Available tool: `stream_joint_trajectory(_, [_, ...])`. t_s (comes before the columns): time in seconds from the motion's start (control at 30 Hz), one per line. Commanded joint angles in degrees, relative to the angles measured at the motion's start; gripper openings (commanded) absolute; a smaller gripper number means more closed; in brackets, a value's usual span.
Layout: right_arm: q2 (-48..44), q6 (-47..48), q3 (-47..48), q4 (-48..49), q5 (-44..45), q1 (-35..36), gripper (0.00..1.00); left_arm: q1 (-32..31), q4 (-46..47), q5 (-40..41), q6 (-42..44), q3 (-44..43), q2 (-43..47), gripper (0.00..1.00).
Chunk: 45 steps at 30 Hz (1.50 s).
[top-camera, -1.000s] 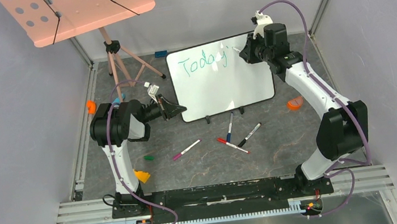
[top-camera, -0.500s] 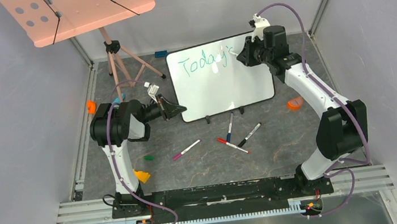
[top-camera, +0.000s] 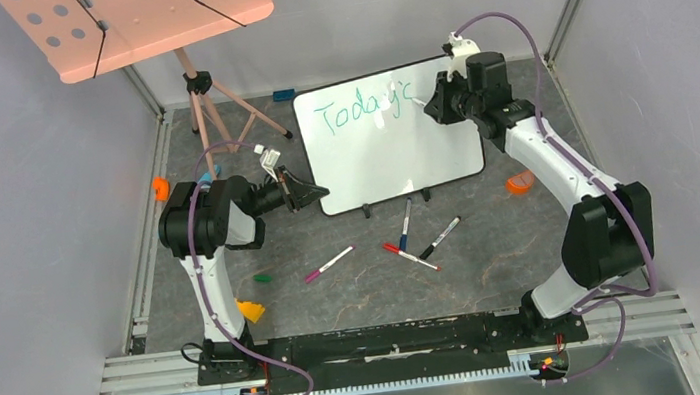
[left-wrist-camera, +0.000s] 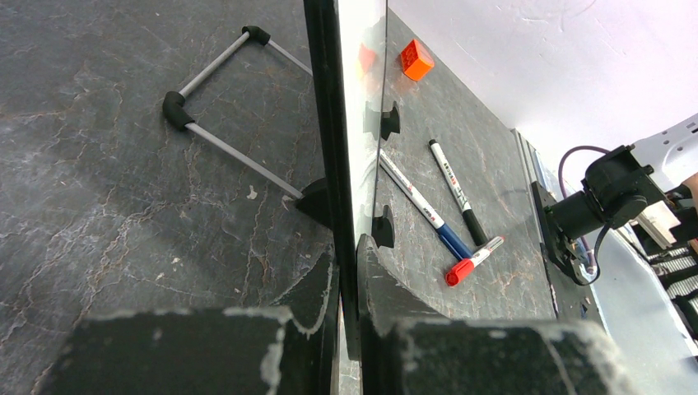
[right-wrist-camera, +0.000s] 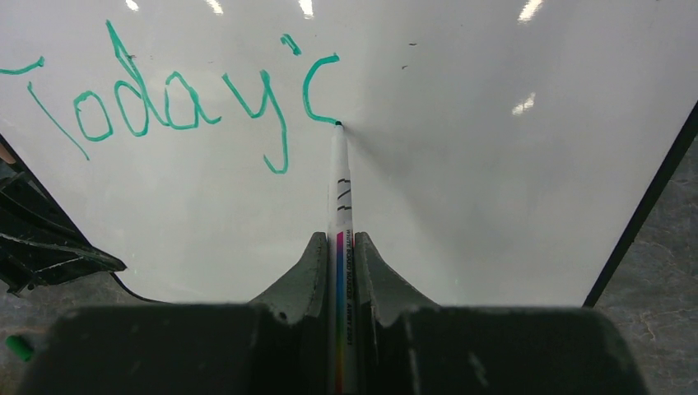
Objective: Write a sentence on the whiteboard
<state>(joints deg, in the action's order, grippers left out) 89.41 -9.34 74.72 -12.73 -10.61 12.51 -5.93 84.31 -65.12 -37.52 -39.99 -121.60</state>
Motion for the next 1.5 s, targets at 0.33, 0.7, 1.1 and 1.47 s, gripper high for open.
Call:
stream_joint_trajectory(0.33, [-2.7, 1.6, -3.3, 0.1, -1.5, -0.7, 0.00, -0.2, 4.9, -2.0, 4.2, -1.1, -0.8, 0.02])
stream_joint_trajectory(0.7, [-2.6, 0.5, -0.4, 1.3, -9.2, -0.7, 0.00, -0.2, 4.9, -2.0, 4.2, -1.1, -0.7, 0.02])
stream_joint_trajectory(1.1, [-8.8, -1.3, -3.1, 2.5, -1.6, -5.8, 0.00, -0.2, 4.9, -2.0, 4.0, -1.3, -0.8, 0.02])
stream_joint_trajectory(1.47, [-3.9, -1.7, -0.1, 1.2, -2.2, -6.9, 0.00, -0.2, 4.9, -2.0, 4.1, -1.2, -0.9, 0.02])
